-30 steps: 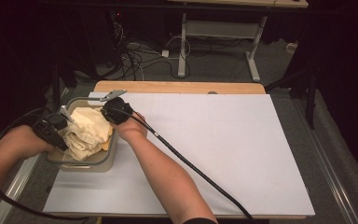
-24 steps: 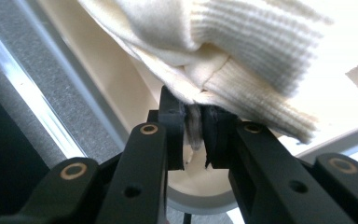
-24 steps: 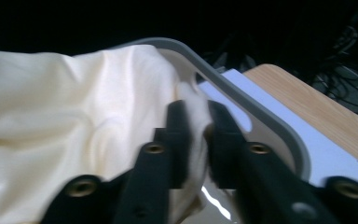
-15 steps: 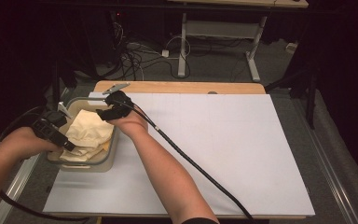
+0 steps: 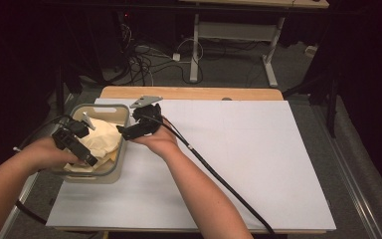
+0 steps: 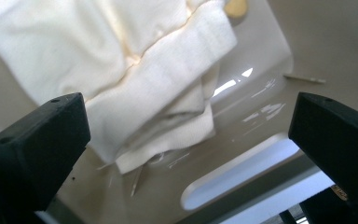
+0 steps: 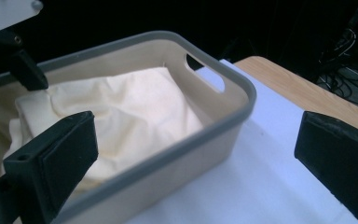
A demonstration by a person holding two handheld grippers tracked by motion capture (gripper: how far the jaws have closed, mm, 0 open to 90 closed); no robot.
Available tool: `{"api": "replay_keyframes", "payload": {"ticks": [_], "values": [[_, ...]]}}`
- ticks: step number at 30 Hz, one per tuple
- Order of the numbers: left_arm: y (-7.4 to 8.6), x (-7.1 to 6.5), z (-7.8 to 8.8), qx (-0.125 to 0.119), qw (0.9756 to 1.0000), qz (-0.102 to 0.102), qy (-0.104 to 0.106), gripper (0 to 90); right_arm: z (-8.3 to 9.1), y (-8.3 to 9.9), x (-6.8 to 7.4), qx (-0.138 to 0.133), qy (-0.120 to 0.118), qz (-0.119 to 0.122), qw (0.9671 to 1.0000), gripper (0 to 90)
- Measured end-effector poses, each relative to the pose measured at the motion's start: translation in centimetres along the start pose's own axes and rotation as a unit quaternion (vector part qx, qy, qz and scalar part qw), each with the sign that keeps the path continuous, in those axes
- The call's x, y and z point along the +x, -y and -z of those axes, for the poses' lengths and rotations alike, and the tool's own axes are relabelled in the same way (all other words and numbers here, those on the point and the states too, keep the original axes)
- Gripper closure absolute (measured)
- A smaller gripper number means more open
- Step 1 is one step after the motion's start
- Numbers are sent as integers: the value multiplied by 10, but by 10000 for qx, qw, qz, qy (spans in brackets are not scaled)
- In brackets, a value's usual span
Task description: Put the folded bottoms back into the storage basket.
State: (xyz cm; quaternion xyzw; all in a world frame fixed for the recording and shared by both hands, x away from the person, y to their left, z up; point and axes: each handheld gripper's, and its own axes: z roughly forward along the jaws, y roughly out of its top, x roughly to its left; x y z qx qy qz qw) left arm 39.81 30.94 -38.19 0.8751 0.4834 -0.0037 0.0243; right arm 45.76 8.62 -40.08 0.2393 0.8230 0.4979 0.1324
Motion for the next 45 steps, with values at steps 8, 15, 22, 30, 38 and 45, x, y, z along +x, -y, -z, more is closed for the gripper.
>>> {"api": "replay_keyframes", "payload": {"ticks": [8, 15, 22, 30, 38, 45], "values": [[-11, -11, -4, 90, 9999, -52, 2, 0, 31, 27, -7, -43, 125, -55, 9999, 6], [-21, -23, -1, 74, 9999, -115, 33, 0, 54, 56, -20, -6, 404, -230, 9989, 7], [-33, -38, 4, 113, 9996, -229, -78, 0, 79, 82, -30, 40, 638, -326, 9974, 7], [-50, -61, 9, 75, 9986, -442, -274, 0, 109, 108, -40, 67, 854, -459, 9953, 7], [-69, -88, 11, 106, 9970, -675, -371, 0, 144, 131, -49, 88, 1072, -469, 9931, 7], [-87, -111, 7, 138, 9954, -852, -417, 0, 175, 154, -55, 44, 1234, -560, 9908, 7]]}}
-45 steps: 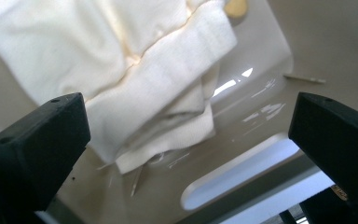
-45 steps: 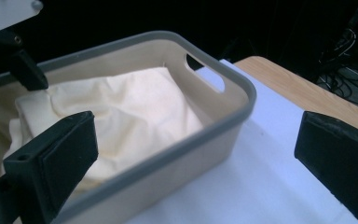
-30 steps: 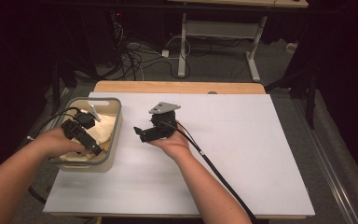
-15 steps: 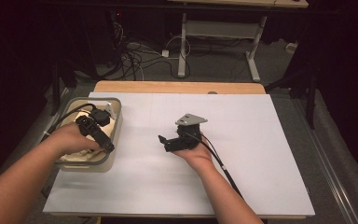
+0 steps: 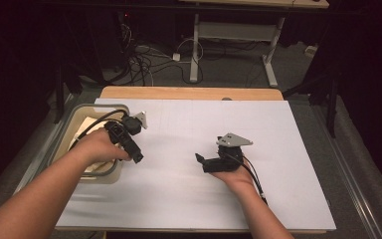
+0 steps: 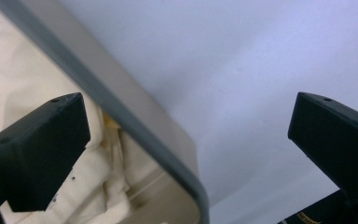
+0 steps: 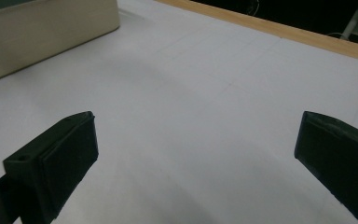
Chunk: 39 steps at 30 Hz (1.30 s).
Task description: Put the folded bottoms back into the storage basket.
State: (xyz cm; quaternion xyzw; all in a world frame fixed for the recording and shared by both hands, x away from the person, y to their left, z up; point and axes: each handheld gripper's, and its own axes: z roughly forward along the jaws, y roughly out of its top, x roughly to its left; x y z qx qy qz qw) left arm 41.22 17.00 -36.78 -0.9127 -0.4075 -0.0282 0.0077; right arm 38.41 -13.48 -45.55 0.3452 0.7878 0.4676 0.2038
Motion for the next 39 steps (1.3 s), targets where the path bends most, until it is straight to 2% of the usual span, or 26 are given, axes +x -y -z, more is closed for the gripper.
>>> {"api": "replay_keyframes", "payload": {"ticks": [3, 9, 15, 20, 26, 30, 39], "values": [[-9, -8, 0, -17, 10000, -84, 0, 0, 11, 8, -6, -22, 59, -27, 10000, 7], [-23, -21, -4, -79, 9997, -211, 126, 0, 31, 22, -13, -79, 209, -23, 9997, 7], [-34, -31, -21, -12, 9993, -335, 185, 0, 50, 37, -17, -154, 307, -25, 9994, 7], [-40, -35, -35, -10, 9988, -432, 221, 0, 65, 51, -19, -63, 440, -5, 9990, 7], [-45, -43, -55, -2, 9980, -580, 253, 0, 83, 65, -18, -111, 624, -18, 9980, 7], [-46, -48, -67, 55, 9972, -679, 302, 0, 92, 74, -19, -231, 635, -131, 9976, 7], [-43, -59, -84, -166, 9955, -844, 404, 0, 102, 82, -21, -275, 629, -154, 9975, 7]]}}
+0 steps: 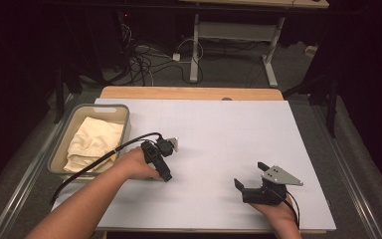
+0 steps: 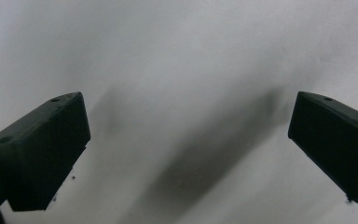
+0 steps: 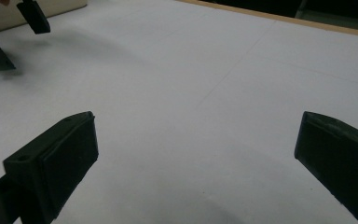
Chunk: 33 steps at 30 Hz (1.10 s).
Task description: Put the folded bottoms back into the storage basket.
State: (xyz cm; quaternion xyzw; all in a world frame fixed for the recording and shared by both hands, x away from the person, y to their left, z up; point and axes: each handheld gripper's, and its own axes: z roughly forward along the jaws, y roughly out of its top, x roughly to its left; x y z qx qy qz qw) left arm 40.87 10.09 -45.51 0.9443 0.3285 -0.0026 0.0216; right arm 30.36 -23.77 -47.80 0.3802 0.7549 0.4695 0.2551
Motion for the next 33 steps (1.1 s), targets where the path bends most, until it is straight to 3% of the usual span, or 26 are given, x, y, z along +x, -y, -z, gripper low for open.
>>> {"api": "replay_keyframes", "payload": {"ticks": [3, 6, 8, 12, 17, 19, 25, 26, 27, 32, 33], "values": [[3, -3, 0, -339, 9994, -29, 50, 0, 2, 0, -1, -47, 21, -27, 10000, 7], [9, -4, 1, -854, 9961, 10, 202, 0, 3, 1, -1, -50, 29, -48, 10000, 7], [16, -3, 0, -1404, 9892, 142, 405, 0, 3, 1, -1, -63, 21, -55, 10000, 6], [30, -5, -8, -2174, 9746, 222, 493, 0, 3, 1, 1, -90, 8, -31, 10000, 6], [46, -5, -17, -3002, 9514, 400, 554, 0, 3, 0, 1, -156, 24, -57, 9999, 7], [52, -5, -19, -3322, 9406, 445, 545, 0, 3, 0, 0, -201, 46, -110, 9997, 7], [71, -9, -24, -4255, 9031, 443, 374, 0, 2, 0, 2, -252, 42, -98, 9996, 7], [75, -10, -24, -4430, 8948, 446, 341, 0, 2, 0, 2, -265, 43, -99, 9996, 7], [78, -11, -25, -4558, 8884, 451, 293, 0, 2, 1, 2, -288, 52, -100, 9995, 7], [91, -13, -29, -5038, 8626, 435, 143, 0, 3, 2, 4, -350, 81, -78, 9993, 7], [93, -15, -28, -5145, 8564, 417, 123, 0, 4, 2, 5, -359, 86, -79, 9993, 7]]}}
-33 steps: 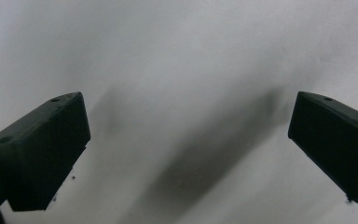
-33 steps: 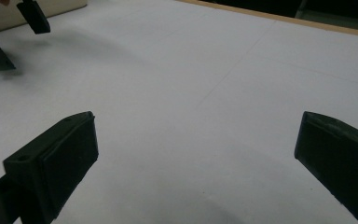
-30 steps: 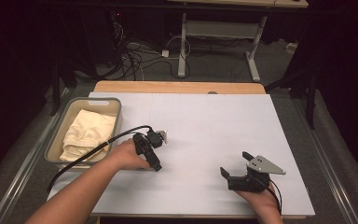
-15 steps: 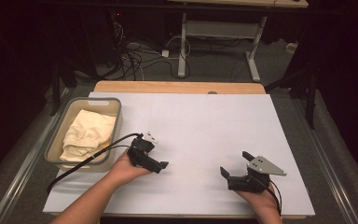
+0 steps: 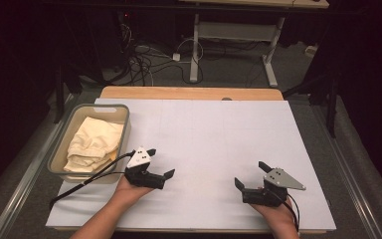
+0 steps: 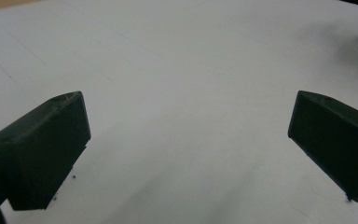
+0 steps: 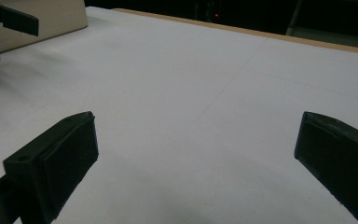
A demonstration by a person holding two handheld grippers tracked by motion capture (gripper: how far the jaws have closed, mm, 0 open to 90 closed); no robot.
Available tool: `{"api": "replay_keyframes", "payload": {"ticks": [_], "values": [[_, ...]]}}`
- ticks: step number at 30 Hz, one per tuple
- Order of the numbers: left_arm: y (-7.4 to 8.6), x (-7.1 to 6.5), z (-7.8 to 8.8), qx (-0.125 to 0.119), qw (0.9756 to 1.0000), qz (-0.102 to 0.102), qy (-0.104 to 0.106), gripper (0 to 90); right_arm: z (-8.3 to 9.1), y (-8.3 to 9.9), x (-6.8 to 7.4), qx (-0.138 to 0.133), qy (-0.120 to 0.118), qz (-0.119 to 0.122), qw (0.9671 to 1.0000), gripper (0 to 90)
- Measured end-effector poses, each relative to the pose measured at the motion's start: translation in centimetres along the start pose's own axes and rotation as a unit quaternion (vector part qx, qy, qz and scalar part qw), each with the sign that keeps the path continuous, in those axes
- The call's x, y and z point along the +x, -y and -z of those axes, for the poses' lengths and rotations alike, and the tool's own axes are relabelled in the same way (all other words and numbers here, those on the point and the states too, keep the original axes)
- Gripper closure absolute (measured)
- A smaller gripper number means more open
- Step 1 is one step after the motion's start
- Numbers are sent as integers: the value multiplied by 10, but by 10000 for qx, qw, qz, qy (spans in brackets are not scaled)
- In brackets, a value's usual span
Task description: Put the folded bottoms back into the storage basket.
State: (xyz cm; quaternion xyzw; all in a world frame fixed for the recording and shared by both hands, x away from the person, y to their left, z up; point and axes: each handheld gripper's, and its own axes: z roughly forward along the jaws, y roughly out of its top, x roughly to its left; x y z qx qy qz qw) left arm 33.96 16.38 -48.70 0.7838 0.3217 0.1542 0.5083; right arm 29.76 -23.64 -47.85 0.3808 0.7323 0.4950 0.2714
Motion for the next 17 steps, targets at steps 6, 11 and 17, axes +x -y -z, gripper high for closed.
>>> {"api": "replay_keyframes", "payload": {"ticks": [6, 11, 17], "values": [[8, -5, 11, -545, 9984, -105, 55, 0, 2, 2, 3, -80, 35, 2, 10000, 7], [8, -2, 10, -448, 9988, -58, 208, 0, 2, 2, 5, -105, 83, -10, 9999, 7], [9, -2, 9, -397, 9989, -55, 238, 0, 1, 3, 6, -80, 159, -31, 9998, 7]]}}
